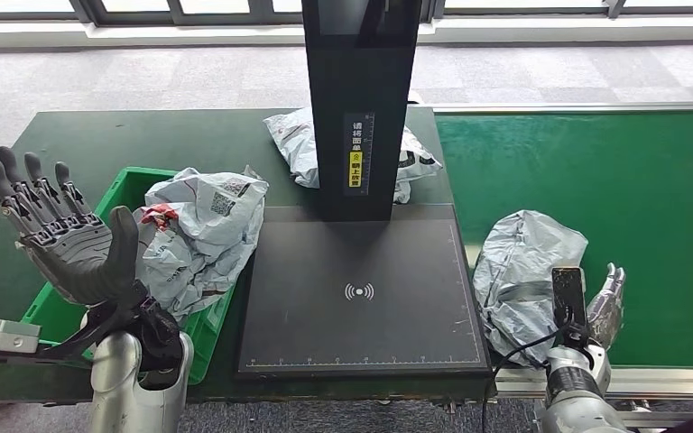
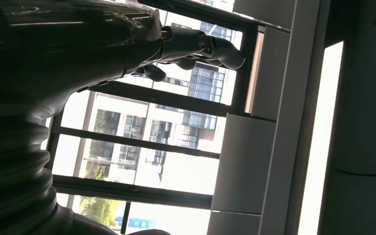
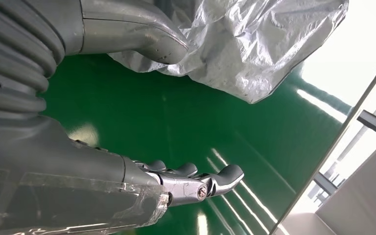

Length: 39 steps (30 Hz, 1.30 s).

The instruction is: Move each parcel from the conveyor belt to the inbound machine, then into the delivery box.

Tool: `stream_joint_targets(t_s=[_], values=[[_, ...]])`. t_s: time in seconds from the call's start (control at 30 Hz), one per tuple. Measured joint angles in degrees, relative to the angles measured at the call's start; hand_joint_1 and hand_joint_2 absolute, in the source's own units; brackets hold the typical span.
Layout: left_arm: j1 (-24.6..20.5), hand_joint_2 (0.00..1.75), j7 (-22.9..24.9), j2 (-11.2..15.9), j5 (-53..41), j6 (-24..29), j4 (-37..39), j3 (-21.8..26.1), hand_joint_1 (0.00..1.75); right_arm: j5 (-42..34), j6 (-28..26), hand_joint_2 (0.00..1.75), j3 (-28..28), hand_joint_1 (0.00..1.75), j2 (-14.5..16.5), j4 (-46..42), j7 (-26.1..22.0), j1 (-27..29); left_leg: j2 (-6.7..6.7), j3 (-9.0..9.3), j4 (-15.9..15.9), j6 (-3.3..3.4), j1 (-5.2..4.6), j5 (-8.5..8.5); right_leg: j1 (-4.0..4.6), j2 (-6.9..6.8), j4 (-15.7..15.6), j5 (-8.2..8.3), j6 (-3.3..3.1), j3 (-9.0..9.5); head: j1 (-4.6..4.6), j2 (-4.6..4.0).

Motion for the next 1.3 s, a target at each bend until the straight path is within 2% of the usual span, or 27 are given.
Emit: stream_joint_targets(t_s=[0.1, 0.13, 0.23, 0.27, 0.33, 0.73, 1.3], values=[[0.0, 1.75, 0.0, 0.0, 0.0, -0.1, 0.0, 0.0, 0.00, 1.3, 0.8, 1.75, 0.2, 0.00, 0.0, 0.1, 1.7, -0.1, 0.00, -0.01, 0.0, 0.00, 0.00, 0.00, 0.00, 0.00, 0.0, 0.00, 0.00, 0.01, 0.01, 0.00], [0.0, 1.75, 0.0, 0.0, 0.0, -0.2, 0.0, -0.1, 0.00, 3.2, 2.0, 1.75, 0.7, 0.00, 0.0, 0.4, 4.8, -0.2, 0.01, -0.01, 0.0, 0.00, 0.00, 0.00, 0.01, 0.01, 0.0, 0.00, 0.00, 0.00, 0.01, 0.00], [-0.2, 1.75, 0.0, 0.0, -0.2, -0.2, 0.2, -0.7, 0.00, 10.6, 6.9, 1.75, 4.0, 0.00, 0.2, 1.9, 18.2, -0.8, 0.05, 0.00, 0.0, 0.00, 0.01, 0.00, 0.00, 0.04, 0.0, 0.00, 0.00, -0.01, 0.02, 0.00], [-0.2, 1.75, 0.0, 0.0, -0.2, 0.0, 0.3, -1.0, 0.00, 11.8, 7.9, 1.75, 5.1, 0.00, 0.4, 2.3, 21.0, -1.0, 0.06, 0.01, 0.0, 0.00, 0.01, 0.00, 0.00, 0.04, 0.0, 0.01, -0.01, -0.01, 0.01, 0.00], [-0.3, 1.75, 0.0, 0.1, -0.3, 0.4, 0.4, -1.5, 0.00, 12.6, 9.2, 1.75, 6.9, 0.00, 0.8, 2.9, 23.3, -1.2, 0.04, 0.01, 0.0, -0.02, 0.01, 0.02, 0.01, 0.03, 0.0, 0.02, -0.01, -0.01, 0.01, 0.00], [-0.4, 1.75, 0.0, 0.1, -0.3, 1.6, 0.4, -2.1, 0.00, 13.0, 11.1, 1.75, 10.8, 0.00, 1.3, 3.8, 24.6, -2.4, -0.02, -0.01, 0.0, -0.04, 0.01, 0.05, 0.00, -0.01, 0.0, 0.02, -0.02, -0.01, 0.00, 0.00], [-0.5, 1.75, 0.0, 0.2, -0.2, 2.3, 0.4, -2.8, 0.00, 12.4, 10.2, 1.75, 11.1, 0.00, 1.4, 3.9, 24.2, -2.8, -0.02, -0.01, 0.0, -0.04, 0.01, 0.05, 0.01, -0.01, 0.0, 0.02, -0.02, -0.01, 0.00, 0.00]])
